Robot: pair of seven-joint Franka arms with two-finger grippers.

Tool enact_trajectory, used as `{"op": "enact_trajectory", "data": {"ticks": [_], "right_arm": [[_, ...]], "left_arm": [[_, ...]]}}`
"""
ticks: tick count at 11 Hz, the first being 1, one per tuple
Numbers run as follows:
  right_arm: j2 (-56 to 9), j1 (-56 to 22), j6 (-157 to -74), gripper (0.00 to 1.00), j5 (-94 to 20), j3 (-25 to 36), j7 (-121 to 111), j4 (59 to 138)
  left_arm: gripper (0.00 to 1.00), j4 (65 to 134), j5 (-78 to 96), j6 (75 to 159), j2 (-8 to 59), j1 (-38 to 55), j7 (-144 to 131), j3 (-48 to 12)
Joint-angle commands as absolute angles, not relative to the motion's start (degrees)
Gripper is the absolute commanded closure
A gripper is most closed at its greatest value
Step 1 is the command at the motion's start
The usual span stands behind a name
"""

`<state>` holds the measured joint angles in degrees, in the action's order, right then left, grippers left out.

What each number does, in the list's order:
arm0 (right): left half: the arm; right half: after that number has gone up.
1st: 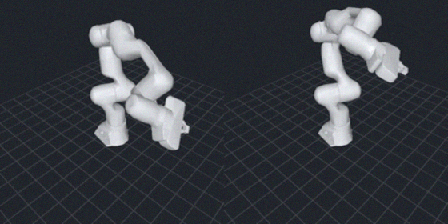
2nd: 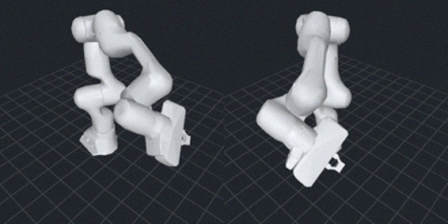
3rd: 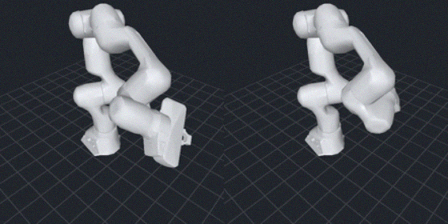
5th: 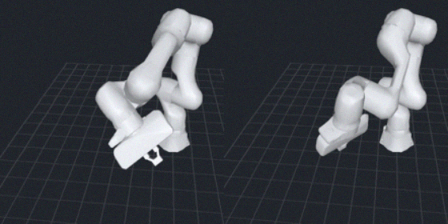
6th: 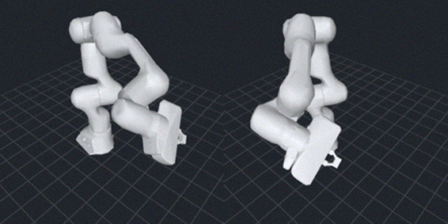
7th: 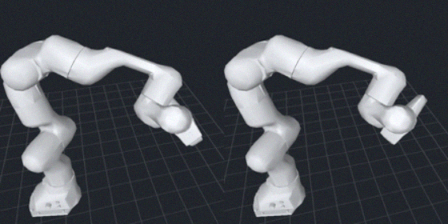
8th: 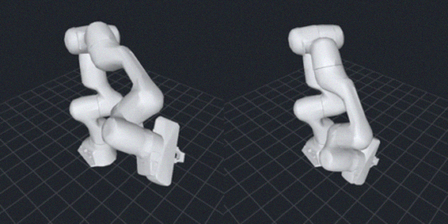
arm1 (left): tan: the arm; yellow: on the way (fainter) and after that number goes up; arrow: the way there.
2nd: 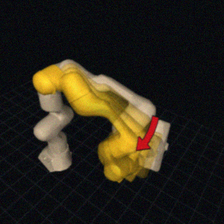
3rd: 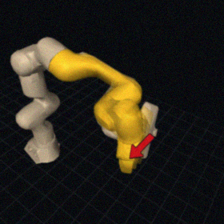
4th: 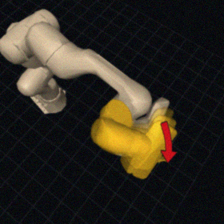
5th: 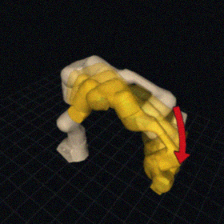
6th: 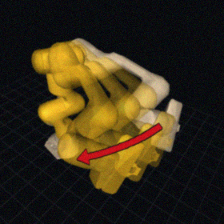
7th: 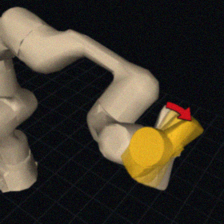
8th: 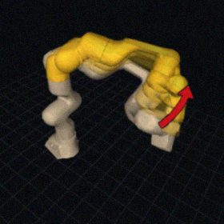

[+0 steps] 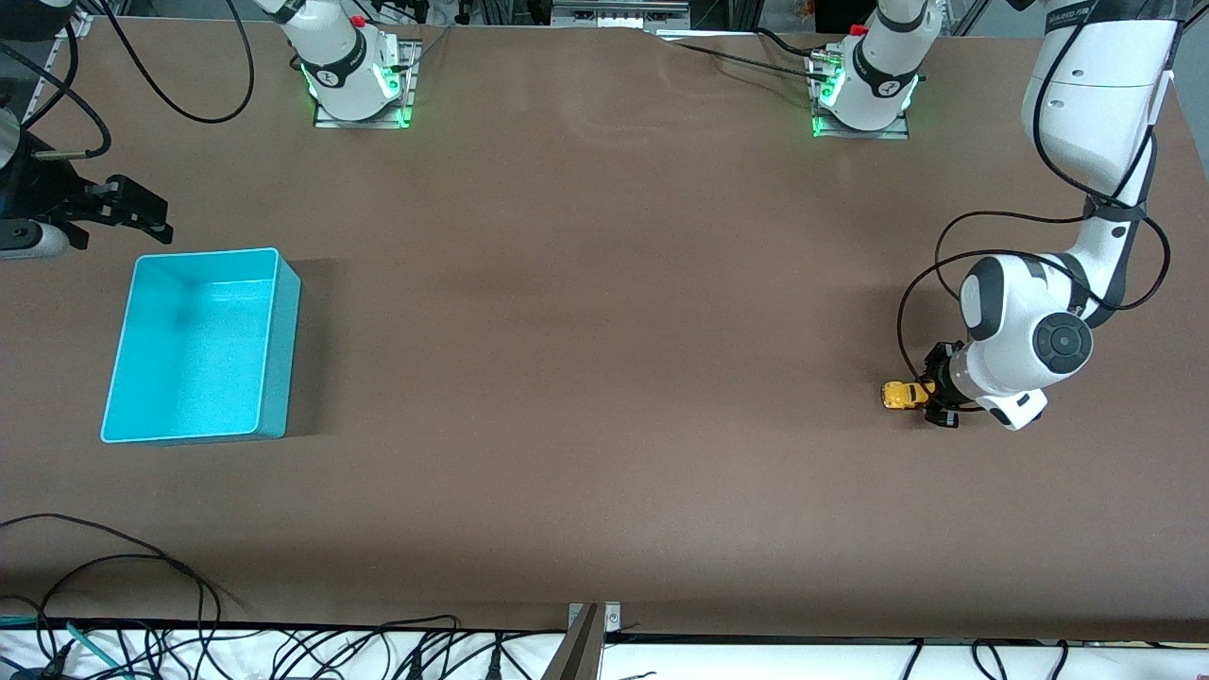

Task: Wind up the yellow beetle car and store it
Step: 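Drag the held car back and forth along the table to wind it, then open the left gripper, letting the car roll toward the teal box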

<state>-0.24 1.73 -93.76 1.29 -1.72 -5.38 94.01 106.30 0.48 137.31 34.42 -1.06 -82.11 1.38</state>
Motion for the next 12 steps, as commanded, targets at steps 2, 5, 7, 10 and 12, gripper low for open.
{"op": "enact_trajectory", "data": {"ticks": [2,5,7,10,12], "right_arm": [[-0.61,1.93,-92.72,0.00,1.58,-1.85,-5.54,92.64],[-0.62,1.93,-92.72,0.00,1.50,-1.93,-5.54,92.64],[-0.62,1.93,-92.73,0.00,1.58,-1.93,-5.54,92.64],[-0.62,1.93,-92.81,0.00,1.58,-1.85,-5.54,92.64],[-0.62,1.93,-92.72,0.00,1.58,-1.85,-5.54,92.64]], "left_arm": [[1.00,104.06,-1.05,139.48,38.85,-1.85,-81.03,1.49],[0.00,102.40,-0.44,138.78,38.15,-2.20,-81.56,1.49],[0.00,102.13,-0.09,138.34,36.66,-2.63,-81.65,1.41],[0.00,100.82,-0.09,135.80,35.51,-2.64,-82.52,1.32],[0.00,100.46,-0.09,135.09,35.51,-2.55,-83.84,1.23]]}}
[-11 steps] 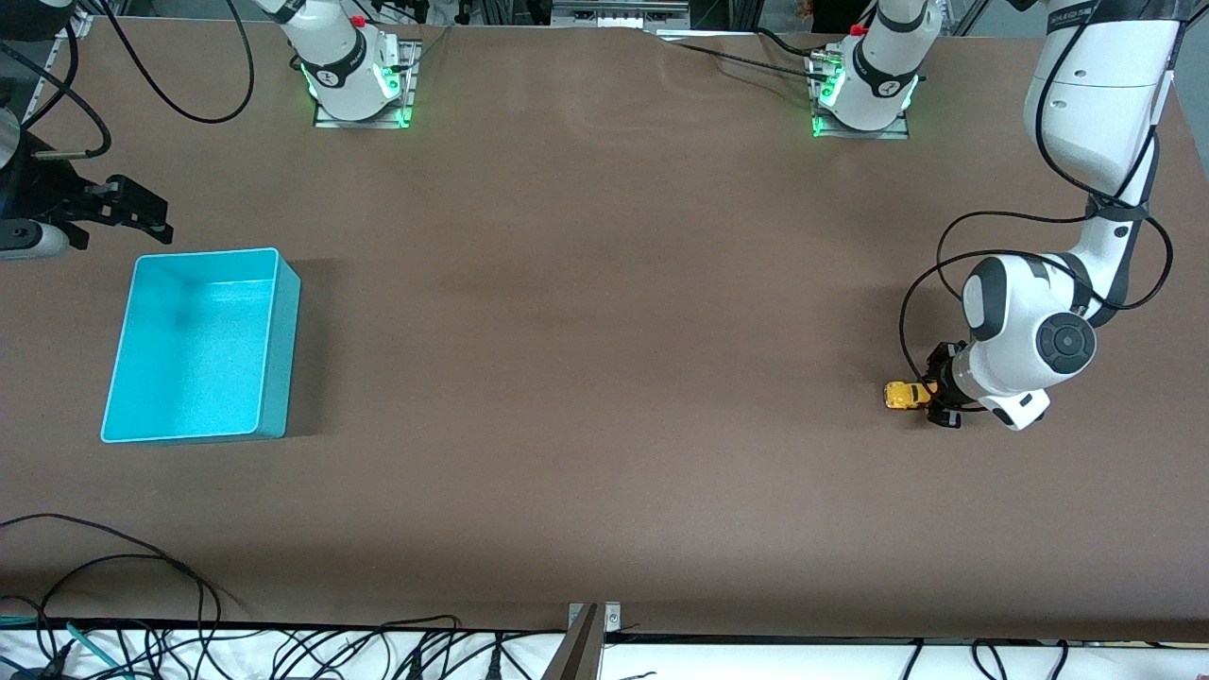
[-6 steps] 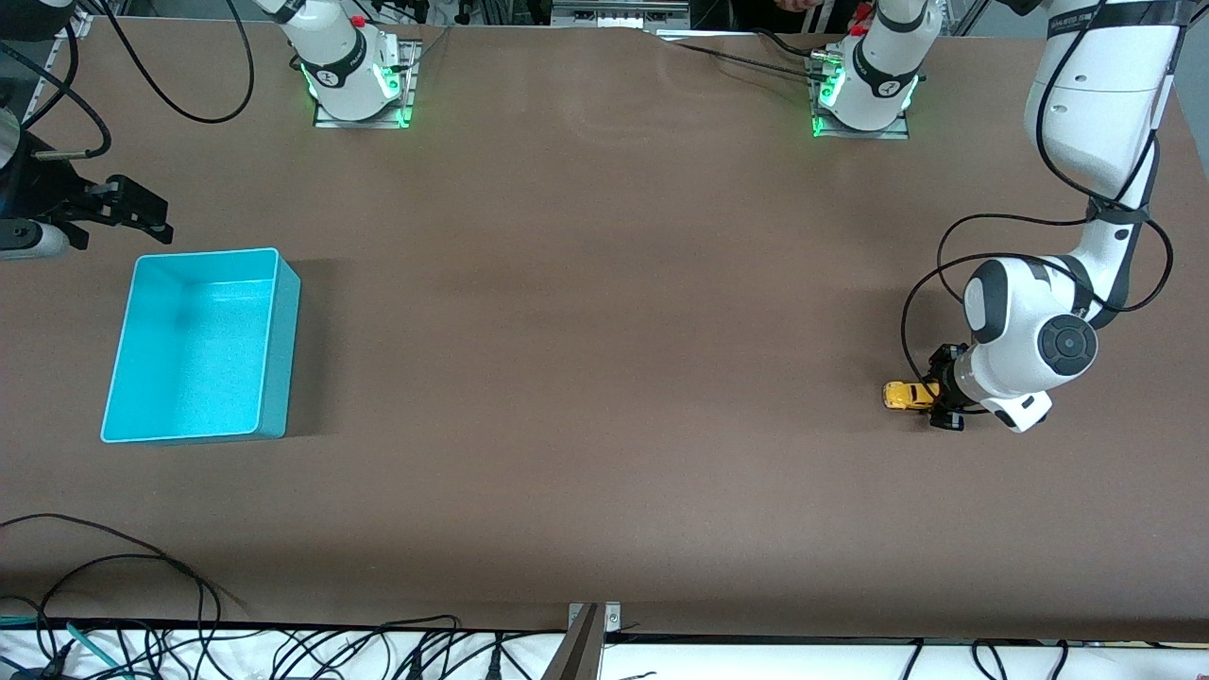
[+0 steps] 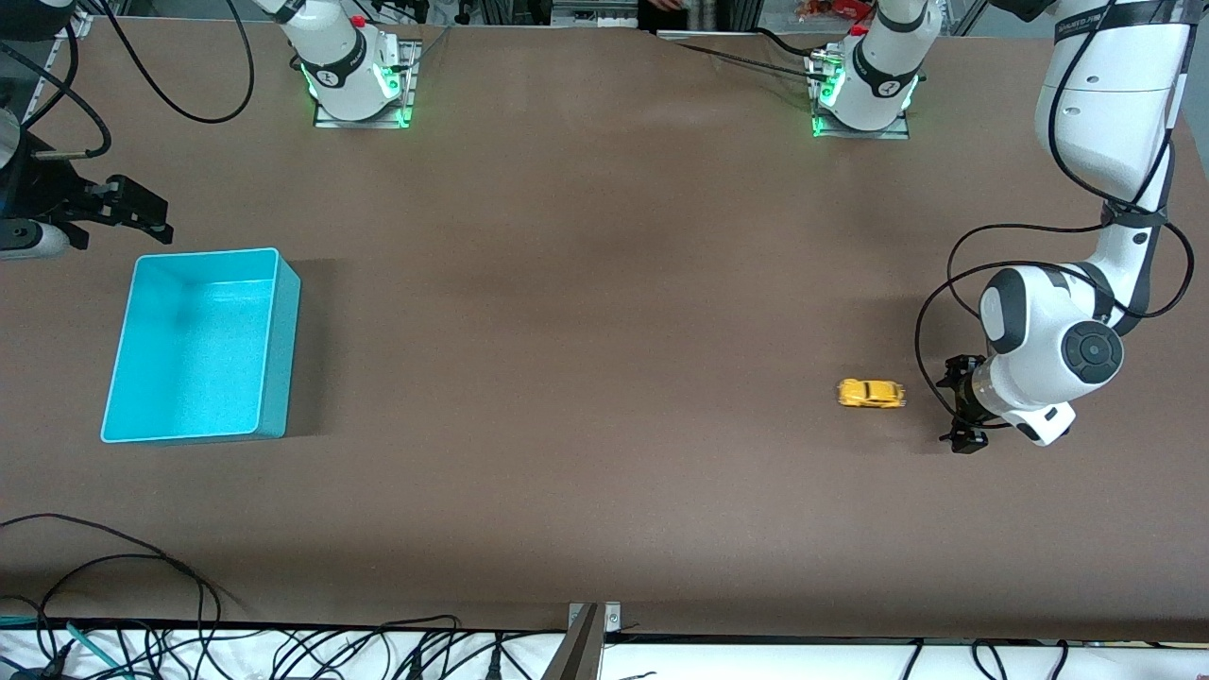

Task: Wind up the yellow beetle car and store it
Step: 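Open the left gripper, letting the car roll toward the teal box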

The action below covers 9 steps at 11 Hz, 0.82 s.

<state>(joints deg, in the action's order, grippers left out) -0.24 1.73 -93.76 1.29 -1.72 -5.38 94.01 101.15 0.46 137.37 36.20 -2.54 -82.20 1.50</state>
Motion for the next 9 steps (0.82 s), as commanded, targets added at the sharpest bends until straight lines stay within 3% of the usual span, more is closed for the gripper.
{"op": "enact_trajectory", "data": {"ticks": [1,5,9], "right_arm": [[-0.62,1.93,-92.72,0.00,1.58,-1.93,-5.54,92.64],[-0.62,1.93,-92.81,0.00,1.58,-1.85,-5.54,92.64],[-0.62,1.93,-92.72,0.00,1.58,-1.93,-5.54,92.64]], "left_arm": [[0.00,100.37,-0.09,134.22,35.42,-2.46,-84.02,1.23],[0.00,100.20,-1.05,129.91,32.26,-2.03,-82.45,1.06],[0.00,92.83,-0.88,118.68,31.82,-1.93,-70.96,-0.35]]}}
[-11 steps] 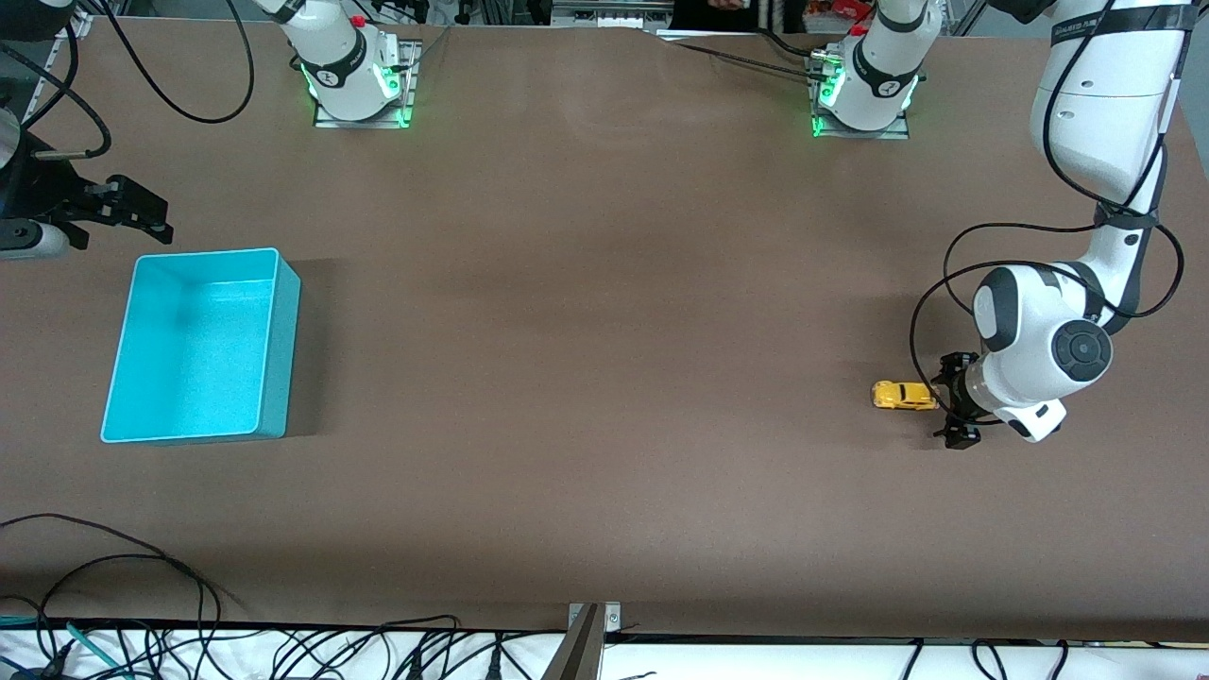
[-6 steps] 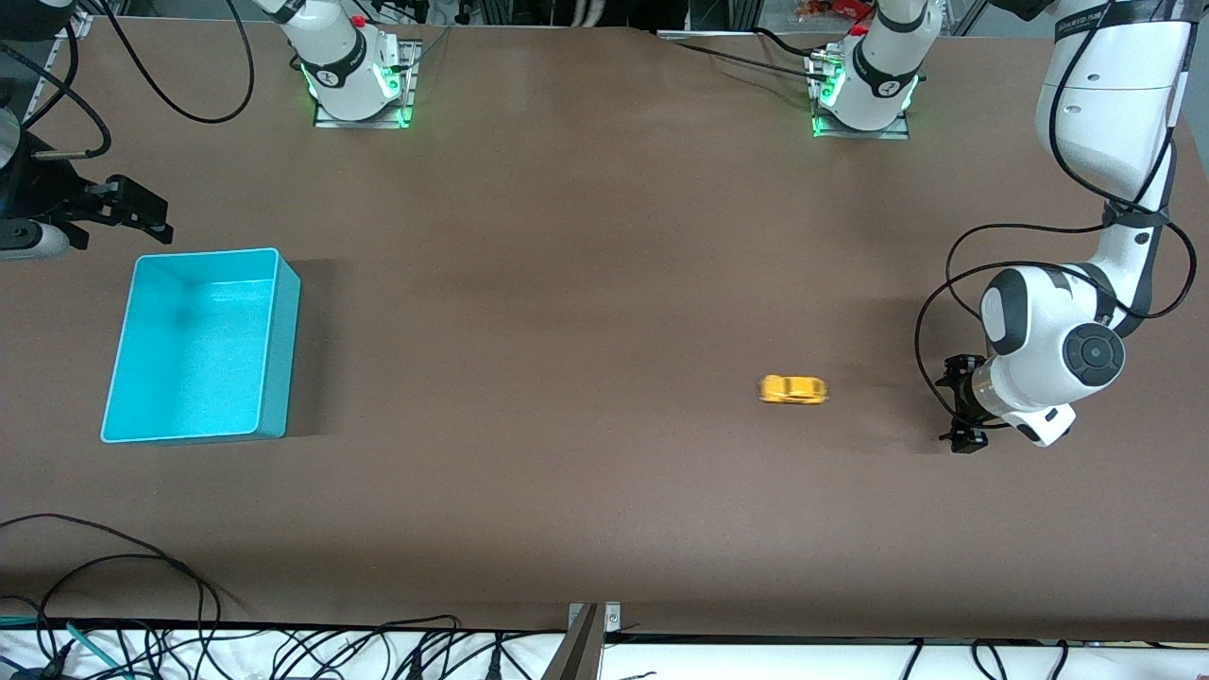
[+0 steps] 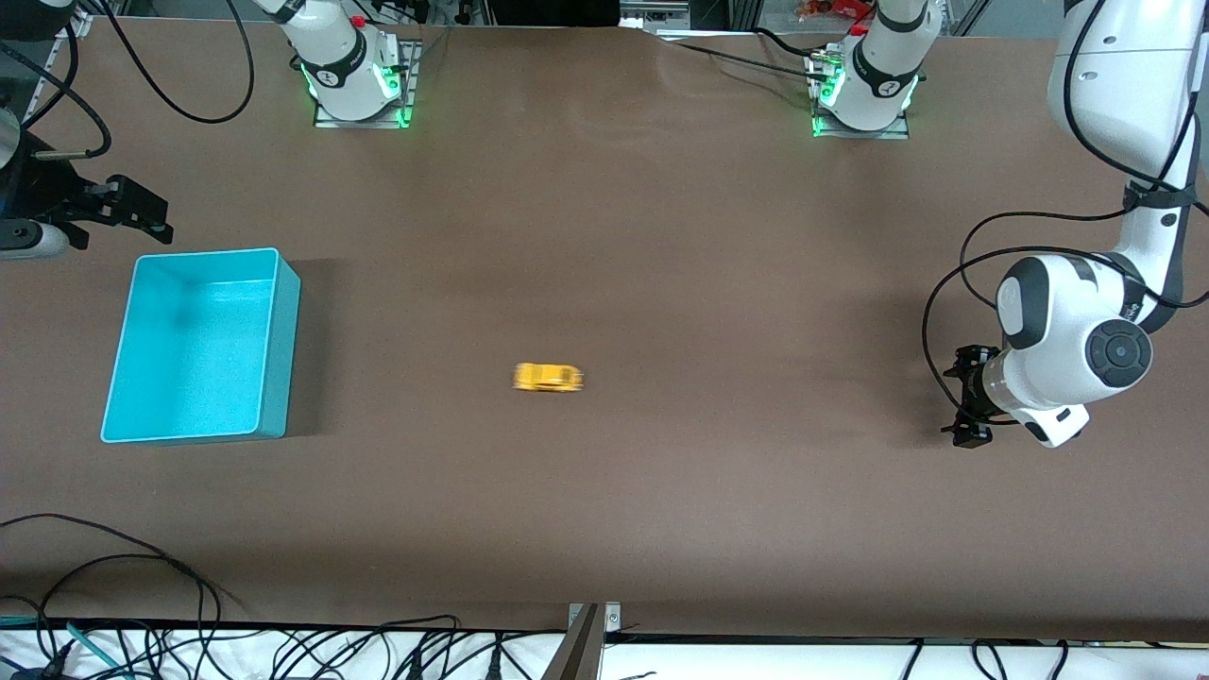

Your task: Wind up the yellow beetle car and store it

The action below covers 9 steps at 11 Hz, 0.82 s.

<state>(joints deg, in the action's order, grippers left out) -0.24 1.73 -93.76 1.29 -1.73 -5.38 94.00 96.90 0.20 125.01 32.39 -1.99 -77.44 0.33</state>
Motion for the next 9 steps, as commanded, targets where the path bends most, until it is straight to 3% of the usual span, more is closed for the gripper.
{"op": "enact_trajectory", "data": {"ticks": [1,9], "right_arm": [[-0.62,1.93,-92.64,0.00,1.58,-1.93,-5.54,92.64],[-1.14,1.67,-92.20,0.00,1.58,-2.20,-5.71,92.64]], "left_arm": [[0.00,90.99,-0.70,115.69,31.73,-1.93,-64.66,-0.53],[0.00,89.47,-0.09,108.11,20.14,-1.94,-33.58,-1.93]]}}
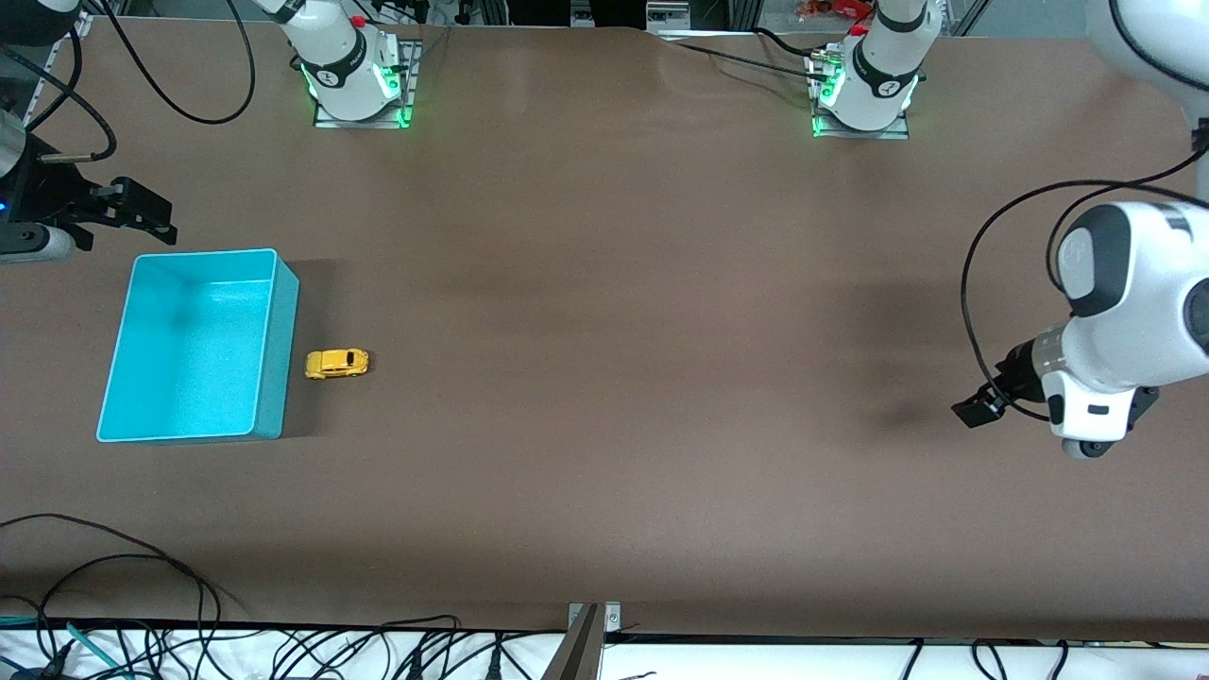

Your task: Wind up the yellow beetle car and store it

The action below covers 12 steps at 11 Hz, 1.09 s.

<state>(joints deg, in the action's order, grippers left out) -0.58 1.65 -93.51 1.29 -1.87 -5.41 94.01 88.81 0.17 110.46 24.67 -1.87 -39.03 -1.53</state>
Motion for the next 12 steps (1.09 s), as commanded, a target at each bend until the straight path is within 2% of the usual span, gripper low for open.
{"op": "enact_trajectory", "data": {"ticks": [1,4,6,7,12], "right_arm": [[-1.23,1.58,-92.20,0.00,1.58,-2.20,-5.71,92.72],[-2.46,0.79,-92.20,0.00,1.49,-2.55,-5.10,92.72],[-2.81,0.18,-92.20,0.00,1.49,-2.64,-5.71,93.86],[-4.90,-2.09,-92.28,0.00,1.41,-2.55,-5.71,93.52],[-14.40,-5.18,-96.15,0.00,1.23,-2.55,-5.71,88.96]], "left_arm": [[0.00,89.39,-0.09,106.28,18.47,-1.93,-33.49,-2.89],[0.00,89.21,-0.09,104.16,14.69,-2.20,-26.13,-3.86],[0.00,85.72,0.96,99.00,14.06,-2.28,-22.51,-3.87],[0.00,83.17,2.79,96.35,14.15,-2.55,-21.89,-3.43],[0.00,82.09,2.55,93.87,13.98,-2.99,-16.01,-3.25]]}}
